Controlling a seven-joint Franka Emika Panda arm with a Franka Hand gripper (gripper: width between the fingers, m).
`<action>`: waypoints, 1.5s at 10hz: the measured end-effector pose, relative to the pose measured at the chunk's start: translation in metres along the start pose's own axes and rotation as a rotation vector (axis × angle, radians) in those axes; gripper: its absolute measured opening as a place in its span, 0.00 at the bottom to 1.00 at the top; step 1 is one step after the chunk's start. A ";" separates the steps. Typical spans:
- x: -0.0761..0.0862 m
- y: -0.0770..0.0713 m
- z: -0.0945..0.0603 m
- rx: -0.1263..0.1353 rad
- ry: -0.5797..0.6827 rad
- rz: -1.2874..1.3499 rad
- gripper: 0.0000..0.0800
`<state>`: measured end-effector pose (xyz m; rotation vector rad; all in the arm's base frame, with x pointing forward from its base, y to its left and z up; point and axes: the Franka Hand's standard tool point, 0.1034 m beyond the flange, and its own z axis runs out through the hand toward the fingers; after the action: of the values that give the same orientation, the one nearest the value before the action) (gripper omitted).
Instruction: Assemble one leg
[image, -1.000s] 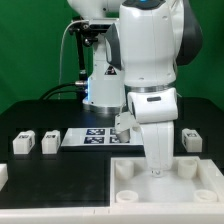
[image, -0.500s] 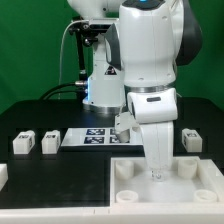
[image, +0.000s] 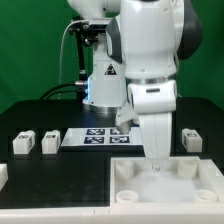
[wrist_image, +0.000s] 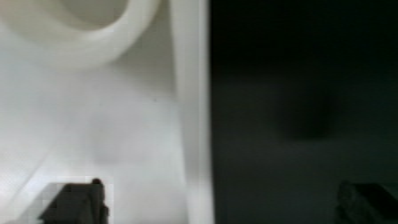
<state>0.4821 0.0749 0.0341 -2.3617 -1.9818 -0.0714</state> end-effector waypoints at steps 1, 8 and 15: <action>0.015 -0.002 -0.021 -0.026 -0.002 0.027 0.81; 0.073 -0.018 -0.040 -0.027 0.066 0.784 0.81; 0.081 -0.057 -0.014 0.013 0.077 1.289 0.81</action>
Offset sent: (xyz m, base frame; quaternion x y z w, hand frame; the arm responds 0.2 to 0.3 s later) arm 0.0068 0.0749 0.0419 0.0139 0.0099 0.3988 0.9169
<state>0.4397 0.1632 0.0547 -3.0069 -0.1579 -0.0745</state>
